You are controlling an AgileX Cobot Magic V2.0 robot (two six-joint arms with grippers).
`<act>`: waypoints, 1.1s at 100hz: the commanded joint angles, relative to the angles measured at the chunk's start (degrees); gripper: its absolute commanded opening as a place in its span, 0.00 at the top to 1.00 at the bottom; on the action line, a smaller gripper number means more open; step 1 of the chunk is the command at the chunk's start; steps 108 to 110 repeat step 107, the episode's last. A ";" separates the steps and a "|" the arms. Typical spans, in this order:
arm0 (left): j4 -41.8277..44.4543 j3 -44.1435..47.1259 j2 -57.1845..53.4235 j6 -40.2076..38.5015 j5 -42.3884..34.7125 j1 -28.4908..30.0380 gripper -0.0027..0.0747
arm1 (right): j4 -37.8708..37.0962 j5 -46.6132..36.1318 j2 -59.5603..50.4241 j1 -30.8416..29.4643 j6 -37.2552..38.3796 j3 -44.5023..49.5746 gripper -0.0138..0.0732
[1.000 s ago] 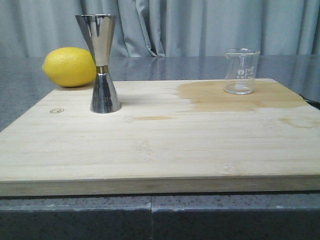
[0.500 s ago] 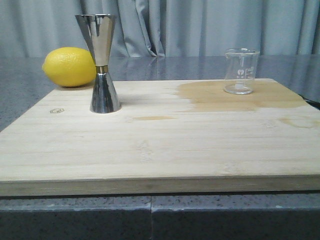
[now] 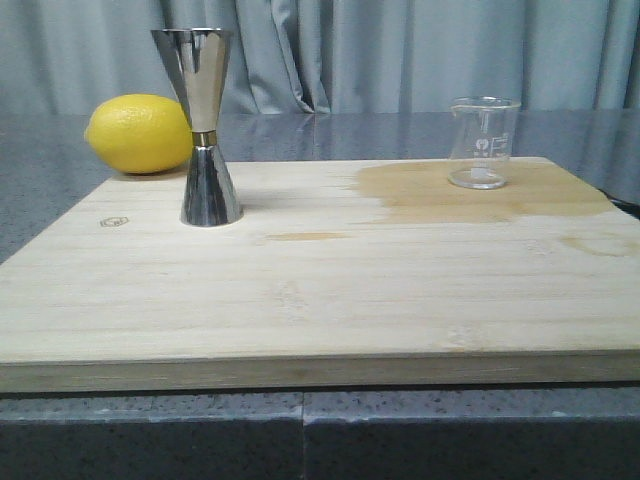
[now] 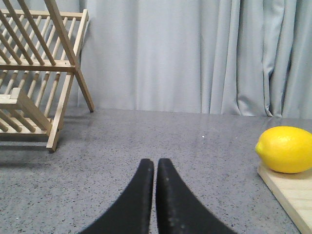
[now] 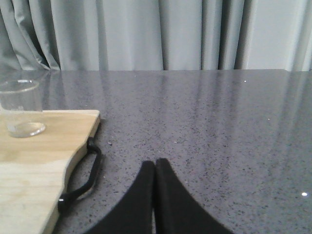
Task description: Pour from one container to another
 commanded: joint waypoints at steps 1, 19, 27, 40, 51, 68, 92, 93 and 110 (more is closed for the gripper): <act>-0.60 1.61 -1.20 0.01 -4.36 -0.05 0.99 | 1.53 -2.99 -1.20 -0.24 -5.95 0.71 0.92; -0.60 1.61 -1.20 0.01 -4.36 -0.05 0.99 | 1.53 -2.99 -1.20 -0.24 -12.82 0.71 0.92; -0.60 1.61 -1.20 0.01 -4.36 -0.05 0.99 | 1.41 -2.99 -1.20 -0.24 -13.16 0.71 0.92; -0.60 1.61 -1.20 0.01 -4.36 -0.05 0.99 | 1.41 -2.99 -1.20 -0.24 -13.16 0.71 0.92; -0.60 1.61 -1.20 0.01 -4.36 -0.05 0.99 | 1.41 -2.99 -1.20 -0.24 -13.16 0.71 0.92; -0.60 1.61 -1.20 0.01 -4.36 -0.05 0.99 | 1.41 -2.99 -1.20 -0.24 -13.16 0.71 0.92; -0.60 1.61 -1.20 0.01 -4.36 -0.05 0.99 | 1.41 -2.99 -1.20 -0.24 -13.16 0.71 0.92; -0.60 1.61 -1.20 0.01 -4.36 -0.05 0.99 | 1.41 -2.99 -1.20 -0.24 -13.16 0.71 0.92; -0.60 1.61 -1.20 0.01 -4.36 -0.05 0.99 | 1.41 -2.99 -1.20 -0.24 -13.16 0.71 0.92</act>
